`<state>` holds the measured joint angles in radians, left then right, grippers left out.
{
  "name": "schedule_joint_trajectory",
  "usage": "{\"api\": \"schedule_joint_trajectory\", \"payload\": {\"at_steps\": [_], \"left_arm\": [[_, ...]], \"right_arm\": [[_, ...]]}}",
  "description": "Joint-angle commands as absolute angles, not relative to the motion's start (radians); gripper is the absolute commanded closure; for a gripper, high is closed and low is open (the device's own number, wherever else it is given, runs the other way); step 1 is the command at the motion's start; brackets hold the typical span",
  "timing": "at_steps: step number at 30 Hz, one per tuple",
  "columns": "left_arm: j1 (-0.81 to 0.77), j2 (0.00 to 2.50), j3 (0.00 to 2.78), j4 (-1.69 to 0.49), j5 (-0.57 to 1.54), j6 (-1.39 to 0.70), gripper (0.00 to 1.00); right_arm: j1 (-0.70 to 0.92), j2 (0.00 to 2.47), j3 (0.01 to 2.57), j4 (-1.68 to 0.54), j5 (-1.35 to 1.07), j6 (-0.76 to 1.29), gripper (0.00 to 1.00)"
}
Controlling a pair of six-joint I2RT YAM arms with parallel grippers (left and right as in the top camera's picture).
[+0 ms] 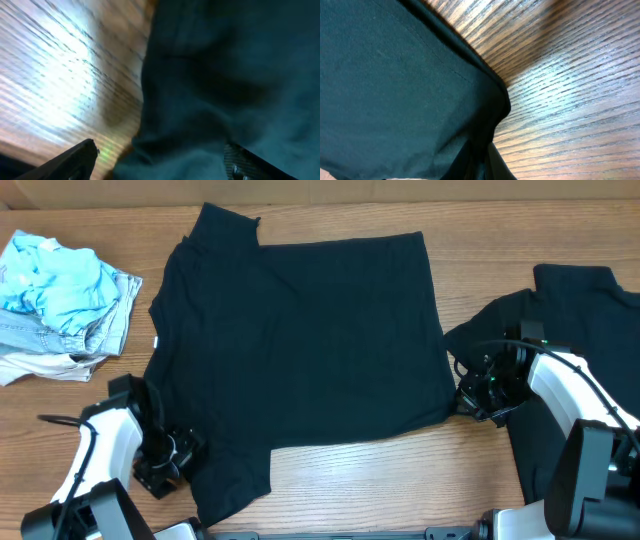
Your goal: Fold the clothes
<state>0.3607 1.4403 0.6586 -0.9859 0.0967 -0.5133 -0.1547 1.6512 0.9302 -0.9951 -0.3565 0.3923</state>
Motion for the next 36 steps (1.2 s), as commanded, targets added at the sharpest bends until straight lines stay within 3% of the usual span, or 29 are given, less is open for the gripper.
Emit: {"api": "schedule_joint_trajectory", "payload": {"at_steps": [1, 4, 6, 10, 11, 24, 36], "left_arm": [[0.360, 1.439, 0.610, -0.951, 0.088, -0.494, 0.23], [0.360, 1.439, 0.609, -0.933, 0.089, -0.494, 0.44], [0.359, 1.439, 0.609, -0.919, 0.089, -0.494, 0.53], [0.360, 1.439, 0.610, -0.895, 0.090, -0.493, 0.92], [0.360, 1.439, 0.610, -0.899, 0.090, -0.493, 0.96], [0.361, 1.438, 0.899, -1.153, 0.063, -0.467, 0.96], [0.360, 1.439, 1.018, -1.111, 0.073, -0.456, 0.96]], "right_arm": [[-0.153, 1.627, 0.951, -0.989, -0.361, 0.392, 0.94], [-0.153, 1.627, 0.951, -0.989, -0.361, 0.392, 0.94], [-0.153, 1.627, 0.951, -0.989, -0.361, 0.393, 0.94], [-0.153, 1.627, 0.951, -0.989, -0.361, 0.392, 0.95], [-0.153, 1.627, 0.951, -0.989, -0.361, 0.392, 0.95], [-0.153, 1.627, 1.034, -1.092, -0.357, 0.385, 0.96], [-0.151, 1.627, 1.124, -1.147, -0.432, 0.358, 0.96]]}}
